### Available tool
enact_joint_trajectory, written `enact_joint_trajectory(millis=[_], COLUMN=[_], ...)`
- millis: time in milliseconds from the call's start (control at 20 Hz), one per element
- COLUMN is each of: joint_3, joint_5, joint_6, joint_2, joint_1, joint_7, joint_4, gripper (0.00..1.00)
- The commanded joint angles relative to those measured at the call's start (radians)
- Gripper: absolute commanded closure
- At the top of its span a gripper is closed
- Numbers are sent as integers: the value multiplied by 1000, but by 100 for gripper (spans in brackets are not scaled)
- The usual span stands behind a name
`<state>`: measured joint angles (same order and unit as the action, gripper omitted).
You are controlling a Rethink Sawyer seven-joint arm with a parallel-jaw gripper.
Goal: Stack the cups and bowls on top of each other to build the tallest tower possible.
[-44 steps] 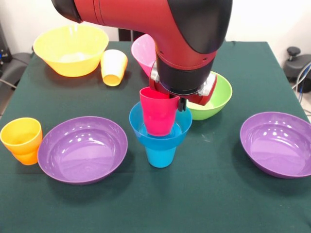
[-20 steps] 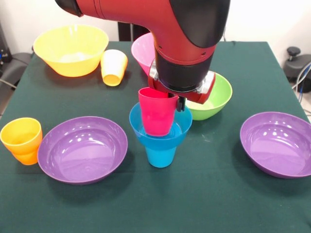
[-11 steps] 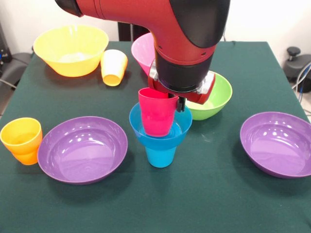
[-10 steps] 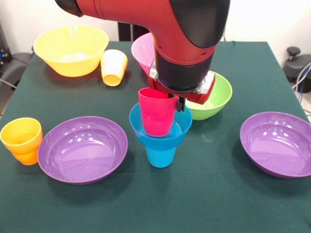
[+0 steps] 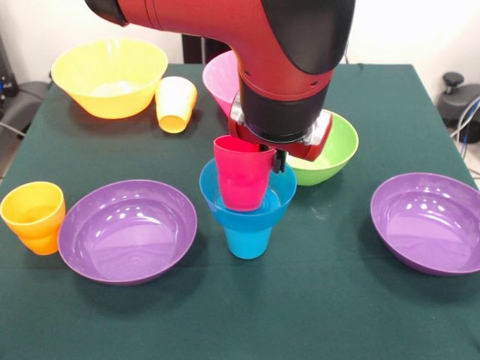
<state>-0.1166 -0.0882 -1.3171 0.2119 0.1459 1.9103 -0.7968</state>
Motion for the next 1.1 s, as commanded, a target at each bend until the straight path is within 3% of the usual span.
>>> enact_joint_trajectory(millis=[50, 850, 900, 1100], joint_3=[55, 51, 51, 51], joint_5=[26, 30, 30, 30], joint_6=[41, 32, 33, 31], joint_2=[-27, -29, -29, -30], joint_1=[-1, -3, -3, -3], joint_7=[62, 63, 63, 63], joint_4=[-83, -78, -78, -76], gripper=[100, 100, 0, 0])
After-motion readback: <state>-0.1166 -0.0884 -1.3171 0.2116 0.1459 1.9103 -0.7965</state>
